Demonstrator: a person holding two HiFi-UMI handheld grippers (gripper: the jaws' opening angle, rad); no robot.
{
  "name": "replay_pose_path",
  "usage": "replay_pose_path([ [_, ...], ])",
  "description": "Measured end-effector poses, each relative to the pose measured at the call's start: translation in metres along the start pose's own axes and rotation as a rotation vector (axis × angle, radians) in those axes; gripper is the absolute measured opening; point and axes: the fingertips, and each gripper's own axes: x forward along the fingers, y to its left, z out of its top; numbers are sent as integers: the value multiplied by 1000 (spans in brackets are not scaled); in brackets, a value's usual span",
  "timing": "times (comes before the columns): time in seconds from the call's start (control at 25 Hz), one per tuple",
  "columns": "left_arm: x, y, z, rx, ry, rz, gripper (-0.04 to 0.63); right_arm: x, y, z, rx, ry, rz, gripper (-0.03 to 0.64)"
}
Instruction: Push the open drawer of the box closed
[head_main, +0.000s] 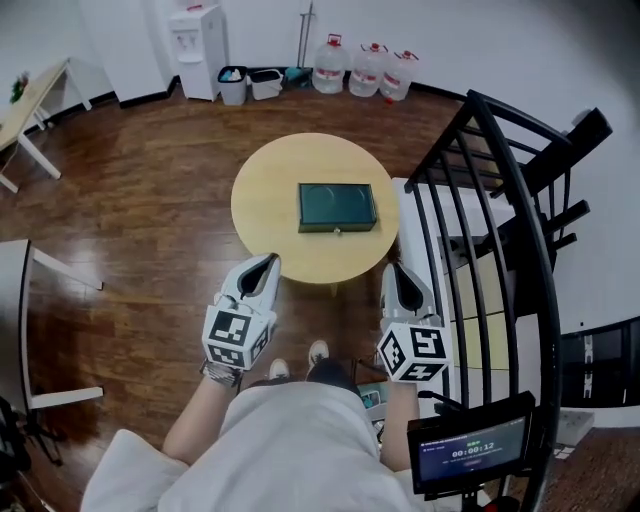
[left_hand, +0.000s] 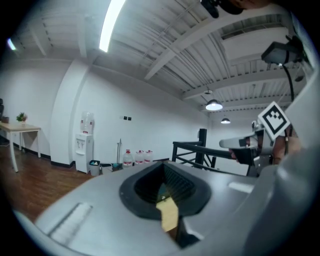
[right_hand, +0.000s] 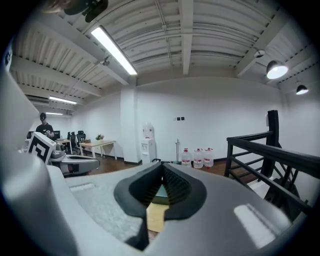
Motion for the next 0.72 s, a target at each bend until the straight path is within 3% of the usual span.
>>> replay_pose_path([
  [0.24, -16, 2, 16, 34, -41, 41, 8, -13, 8, 14, -45, -49, 40, 5],
  [0.4, -16, 2, 23, 67, -47, 27, 8, -16, 15, 24, -85, -69, 73, 5],
  [0.72, -35, -6, 14, 8, -10, -23, 8, -40, 20, 12, -68, -5, 35, 5],
])
